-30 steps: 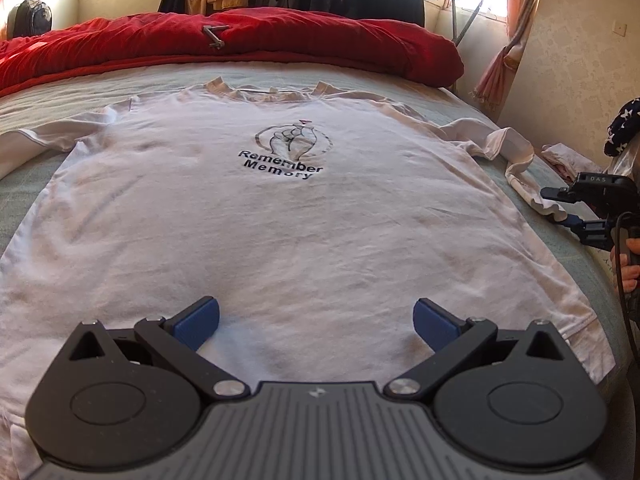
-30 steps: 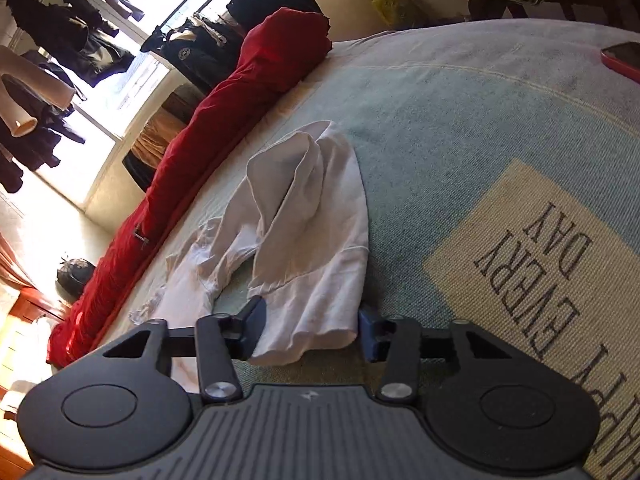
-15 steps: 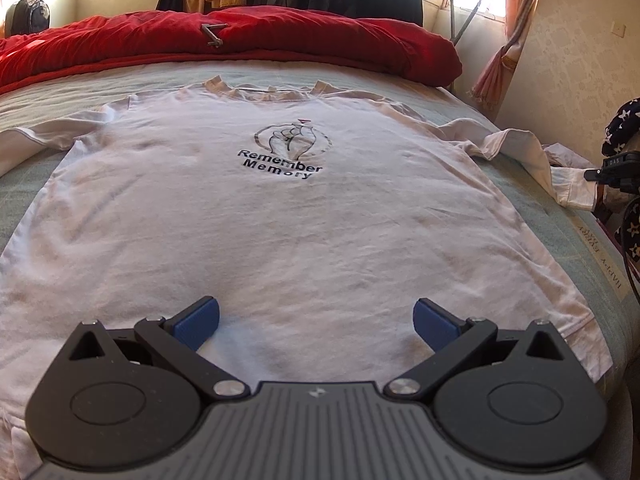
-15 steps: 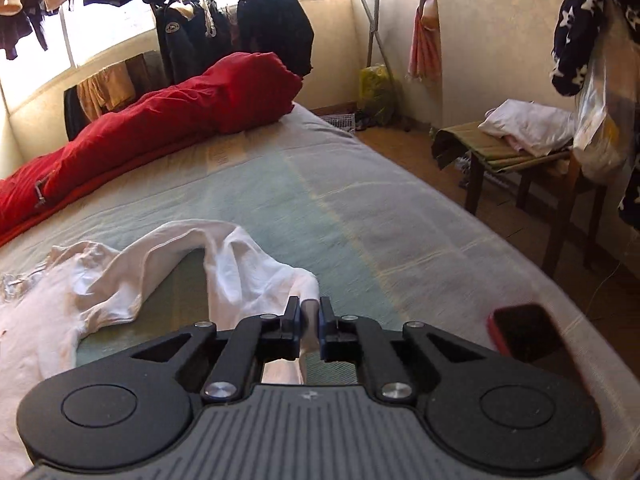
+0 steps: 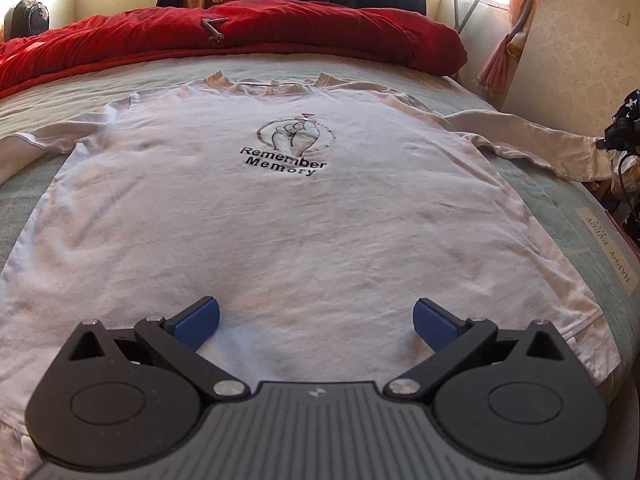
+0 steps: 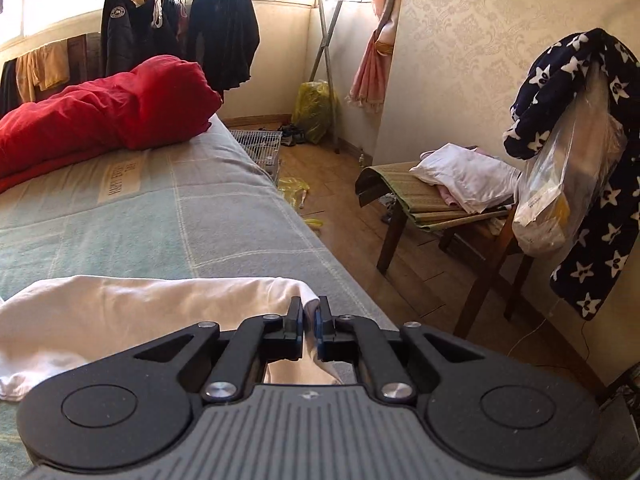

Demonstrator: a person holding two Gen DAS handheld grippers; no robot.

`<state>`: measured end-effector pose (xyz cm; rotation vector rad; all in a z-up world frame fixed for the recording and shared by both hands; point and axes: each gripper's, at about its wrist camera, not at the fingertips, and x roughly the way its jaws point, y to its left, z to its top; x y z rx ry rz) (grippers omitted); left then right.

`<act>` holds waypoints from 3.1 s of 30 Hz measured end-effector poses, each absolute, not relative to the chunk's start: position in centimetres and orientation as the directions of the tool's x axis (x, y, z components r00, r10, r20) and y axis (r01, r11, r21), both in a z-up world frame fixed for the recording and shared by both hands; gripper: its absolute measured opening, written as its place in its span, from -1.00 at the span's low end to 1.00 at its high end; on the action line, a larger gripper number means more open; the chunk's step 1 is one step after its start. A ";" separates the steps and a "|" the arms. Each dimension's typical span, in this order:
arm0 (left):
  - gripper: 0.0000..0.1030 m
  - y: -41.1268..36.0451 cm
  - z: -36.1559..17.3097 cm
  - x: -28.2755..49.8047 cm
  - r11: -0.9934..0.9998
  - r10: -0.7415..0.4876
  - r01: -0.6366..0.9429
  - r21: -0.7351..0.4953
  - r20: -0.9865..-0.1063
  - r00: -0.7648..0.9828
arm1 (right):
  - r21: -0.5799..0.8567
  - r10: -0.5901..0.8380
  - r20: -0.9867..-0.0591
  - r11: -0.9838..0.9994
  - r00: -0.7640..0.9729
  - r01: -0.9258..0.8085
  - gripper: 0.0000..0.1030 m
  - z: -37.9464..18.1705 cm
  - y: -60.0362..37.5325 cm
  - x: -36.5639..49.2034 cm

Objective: Fold clothes

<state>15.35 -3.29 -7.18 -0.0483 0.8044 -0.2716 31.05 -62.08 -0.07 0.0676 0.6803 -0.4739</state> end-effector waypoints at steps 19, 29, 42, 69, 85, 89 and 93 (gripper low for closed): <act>0.99 -3.5 -6.0 16.3 0.964 -0.258 0.227 -0.138 -0.689 0.677 | 0.004 -0.287 -0.633 0.927 0.719 0.374 -0.59 0.1 -61.4 32.2; 0.99 -4.9 -3.2 18.0 0.932 -0.343 0.341 -0.124 -0.610 0.714 | 0.102 0.253 -0.592 0.965 0.765 -0.240 -0.58 2.3 -45.2 39.4; 0.99 -3.5 -6.3 19.6 0.932 -0.338 0.343 -0.120 -0.632 0.697 | -0.027 0.280 -0.767 0.885 0.577 -0.466 -0.58 -5.9 -33.9 49.2; 0.99 -2.3 -7.6 19.9 0.946 -0.306 0.301 -0.121 -0.642 0.703 | 0.006 0.286 -0.752 0.904 0.594 -0.427 -0.92 -6.7 -34.7 49.2; 0.99 -1.7 -7.3 19.7 0.952 -0.295 0.274 -0.134 -0.635 0.714 | 0.053 0.236 -0.674 0.961 0.700 -0.273 -0.66 -2.8 -35.8 47.5; 0.99 -1.7 -7.4 19.5 0.952 -0.296 0.274 -0.135 -0.634 0.715 | 0.178 0.250 -0.721 0.968 0.646 -0.176 -0.28 -2.2 -38.5 44.5; 0.99 -2.1 -7.5 19.4 0.952 -0.295 0.279 -0.129 -0.637 0.712 | 0.203 0.216 -0.780 0.975 0.587 -0.089 -0.24 -4.8 -39.4 43.6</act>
